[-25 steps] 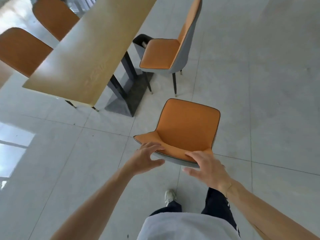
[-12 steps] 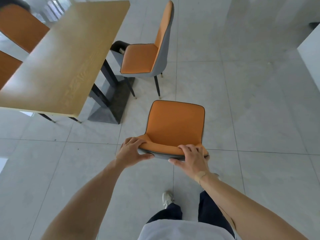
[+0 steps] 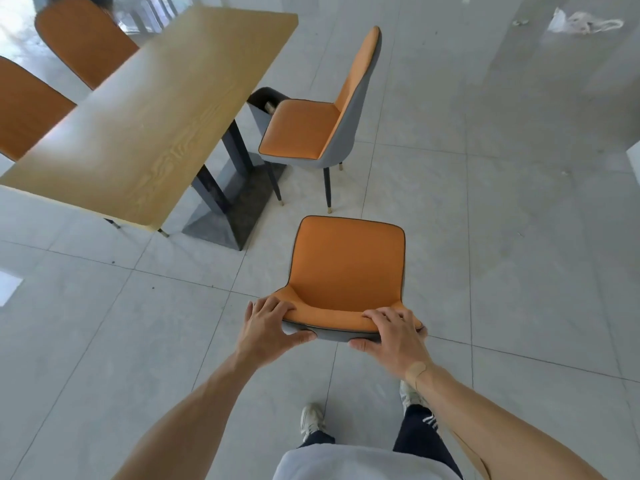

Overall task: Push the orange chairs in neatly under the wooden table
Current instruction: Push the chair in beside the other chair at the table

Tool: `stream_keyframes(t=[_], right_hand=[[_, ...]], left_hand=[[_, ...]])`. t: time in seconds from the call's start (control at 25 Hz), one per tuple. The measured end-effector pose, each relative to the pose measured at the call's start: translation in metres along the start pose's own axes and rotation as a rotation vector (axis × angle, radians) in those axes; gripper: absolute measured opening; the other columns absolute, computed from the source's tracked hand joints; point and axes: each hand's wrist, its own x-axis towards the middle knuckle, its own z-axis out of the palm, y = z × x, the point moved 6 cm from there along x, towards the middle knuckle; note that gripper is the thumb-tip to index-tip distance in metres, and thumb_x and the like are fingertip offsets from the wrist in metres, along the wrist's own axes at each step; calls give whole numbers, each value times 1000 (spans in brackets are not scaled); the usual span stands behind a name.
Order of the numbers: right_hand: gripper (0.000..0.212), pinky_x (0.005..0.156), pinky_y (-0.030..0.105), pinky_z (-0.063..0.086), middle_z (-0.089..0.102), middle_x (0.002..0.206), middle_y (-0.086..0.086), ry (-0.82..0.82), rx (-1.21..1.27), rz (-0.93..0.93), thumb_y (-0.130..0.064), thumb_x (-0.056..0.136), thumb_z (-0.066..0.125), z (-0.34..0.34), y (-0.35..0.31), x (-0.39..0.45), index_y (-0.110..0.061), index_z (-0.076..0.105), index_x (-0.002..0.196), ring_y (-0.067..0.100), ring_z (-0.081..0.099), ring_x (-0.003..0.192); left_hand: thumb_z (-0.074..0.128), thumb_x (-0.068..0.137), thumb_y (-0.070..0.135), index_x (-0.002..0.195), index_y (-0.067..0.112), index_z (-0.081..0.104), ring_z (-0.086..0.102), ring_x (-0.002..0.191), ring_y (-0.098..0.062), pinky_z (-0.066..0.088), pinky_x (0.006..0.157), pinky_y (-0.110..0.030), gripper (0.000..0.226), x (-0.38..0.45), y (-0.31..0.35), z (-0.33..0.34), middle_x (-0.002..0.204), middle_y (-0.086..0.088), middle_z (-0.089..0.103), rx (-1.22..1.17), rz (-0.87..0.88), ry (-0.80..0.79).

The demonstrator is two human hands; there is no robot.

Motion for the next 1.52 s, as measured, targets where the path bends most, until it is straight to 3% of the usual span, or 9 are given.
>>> stream_keyframes(t=[0.16, 0.28, 0.52, 0.88, 1.12, 1.28, 1.52], right_hand=[[88, 98, 53, 34, 46, 135, -17, -47, -60, -153, -95, 65, 25, -28, 35, 29, -41, 46, 131, 19, 31, 125], [81, 97, 52, 34, 45, 136, -16, -135, -117, -259, -90, 69, 34, -51, 63, 55, -40, 46, 132, 21, 30, 127], [84, 89, 44, 31, 46, 135, -18, -214, -204, -412, -94, 63, 30, -90, 84, 116, -45, 46, 129, 20, 31, 124], [83, 94, 48, 34, 42, 134, -16, -272, -359, -594, -95, 65, 24, -135, 57, 239, -47, 43, 130, 22, 29, 125], [85, 96, 49, 32, 39, 137, -14, -307, -437, -654, -94, 65, 14, -164, 23, 331, -48, 37, 132, 22, 28, 123], [75, 99, 52, 31, 38, 140, -14, -381, -494, -698, -89, 73, 29, -176, 8, 381, -47, 37, 133, 23, 25, 126], [74, 100, 55, 30, 39, 142, -14, -441, -573, -859, -88, 74, 33, -204, -17, 462, -45, 37, 134, 24, 27, 127]], left_hand=[[47, 61, 95, 104, 32, 57, 40, 105, -13, 42, 91, -34, 77, 0, 29, 22, 103, 18, 47, -67, -106, 110], [46, 62, 95, 102, 33, 55, 38, 98, -11, 44, 86, -34, 74, 0, 60, 40, 99, 18, 45, -68, -207, 184], [39, 62, 97, 105, 34, 55, 41, 103, -15, 42, 94, -36, 78, 28, 101, 44, 102, 18, 42, -93, -394, 224], [40, 68, 91, 100, 31, 54, 43, 100, -18, 35, 97, -40, 70, 106, 100, 25, 107, 10, 48, -54, -565, 345], [37, 67, 92, 105, 33, 53, 44, 107, -17, 34, 101, -39, 72, 177, 82, 0, 111, 10, 49, -66, -694, 323], [35, 68, 92, 102, 31, 54, 46, 104, -17, 35, 98, -40, 73, 211, 79, -7, 107, 10, 49, -46, -781, 302], [32, 68, 92, 100, 30, 51, 47, 103, -17, 37, 96, -41, 73, 269, 87, -18, 107, 9, 51, -70, -939, 349]])
